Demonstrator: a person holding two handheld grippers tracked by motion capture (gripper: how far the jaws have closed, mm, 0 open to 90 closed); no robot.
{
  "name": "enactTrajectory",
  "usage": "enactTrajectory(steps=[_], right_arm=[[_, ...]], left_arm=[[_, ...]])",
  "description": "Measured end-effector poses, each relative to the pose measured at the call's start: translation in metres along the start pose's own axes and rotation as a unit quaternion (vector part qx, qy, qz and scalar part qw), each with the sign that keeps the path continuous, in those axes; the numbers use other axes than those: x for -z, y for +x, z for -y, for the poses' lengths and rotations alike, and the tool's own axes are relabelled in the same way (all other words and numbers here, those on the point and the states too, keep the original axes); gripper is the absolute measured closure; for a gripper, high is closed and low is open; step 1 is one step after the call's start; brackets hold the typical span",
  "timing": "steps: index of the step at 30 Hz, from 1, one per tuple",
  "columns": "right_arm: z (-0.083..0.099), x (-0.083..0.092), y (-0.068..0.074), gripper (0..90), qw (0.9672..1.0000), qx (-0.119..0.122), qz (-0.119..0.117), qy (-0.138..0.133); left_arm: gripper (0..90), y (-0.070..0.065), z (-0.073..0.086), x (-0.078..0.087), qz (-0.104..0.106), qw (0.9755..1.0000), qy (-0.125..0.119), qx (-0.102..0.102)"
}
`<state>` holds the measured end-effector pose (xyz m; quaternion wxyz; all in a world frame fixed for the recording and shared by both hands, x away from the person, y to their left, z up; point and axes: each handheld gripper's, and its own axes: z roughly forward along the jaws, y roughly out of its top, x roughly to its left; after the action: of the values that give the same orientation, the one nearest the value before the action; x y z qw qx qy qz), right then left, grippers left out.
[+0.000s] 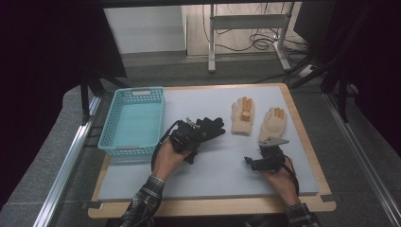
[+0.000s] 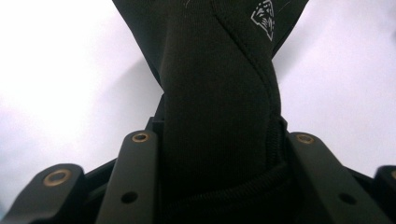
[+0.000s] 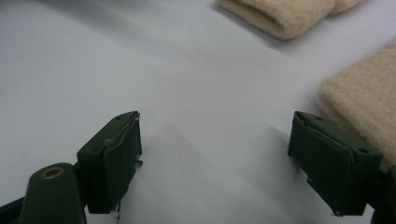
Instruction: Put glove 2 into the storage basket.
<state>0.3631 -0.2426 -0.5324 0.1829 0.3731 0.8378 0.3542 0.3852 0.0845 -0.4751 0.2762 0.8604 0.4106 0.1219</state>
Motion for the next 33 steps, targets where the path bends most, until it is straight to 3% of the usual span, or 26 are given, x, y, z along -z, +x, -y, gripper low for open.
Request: enactTrajectory(steps=[12, 19, 20, 21, 25, 27, 28, 30, 31, 32, 33], right_arm=[[0.0, 0.0, 0.0, 17.0, 1.0, 0.0, 0.0, 0.001], [0.0, 0.0, 0.0, 17.0, 1.0, 0.0, 0.0, 0.001], [0.0, 0.0, 0.0, 17.0, 1.0, 0.0, 0.0, 0.001], [0.0, 0.0, 0.0, 17.1, 1.0, 0.0, 0.0, 0.0], [0.0, 0.0, 0.0, 17.0, 1.0, 0.0, 0.0, 0.0], [0.0, 0.0, 0.0, 17.0, 1.0, 0.0, 0.0, 0.0], [0.0, 0.0, 0.0, 17.0, 1.0, 0.0, 0.0, 0.0], [0.0, 0.0, 0.0, 17.0, 1.0, 0.0, 0.0, 0.0], [0.0, 0.0, 0.0, 17.0, 1.0, 0.0, 0.0, 0.0], [0.0, 0.0, 0.0, 17.0, 1.0, 0.0, 0.0, 0.0], [0.0, 0.0, 0.0, 17.0, 1.0, 0.0, 0.0, 0.0]], left_arm=[[61.0, 0.034, -0.015, 0.04, -0.034, 0.9988, -0.02, 0.03], [60.9, 0.068, -0.015, 0.065, -0.065, 0.9955, -0.028, 0.063], [60.8, 0.068, -0.015, 0.065, -0.065, 0.9955, -0.028, 0.063], [60.7, 0.077, -0.012, 0.07, -0.073, 0.9943, -0.03, 0.071], [60.5, 0.092, -0.007, 0.078, -0.086, 0.9918, -0.032, 0.089], [60.2, 0.109, 0.002, 0.086, -0.097, 0.9886, -0.032, 0.11], [60.2, 0.109, 0.002, 0.086, -0.097, 0.9886, -0.032, 0.11], [60.1, 0.122, 0.009, 0.091, -0.108, 0.9856, -0.029, 0.126], [60.0, 0.131, 0.015, 0.094, -0.116, 0.9829, -0.026, 0.141], [59.9, 0.131, 0.015, 0.094, -0.116, 0.9829, -0.026, 0.141], [59.8, 0.141, 0.02, 0.097, -0.124, 0.9805, -0.025, 0.151]])
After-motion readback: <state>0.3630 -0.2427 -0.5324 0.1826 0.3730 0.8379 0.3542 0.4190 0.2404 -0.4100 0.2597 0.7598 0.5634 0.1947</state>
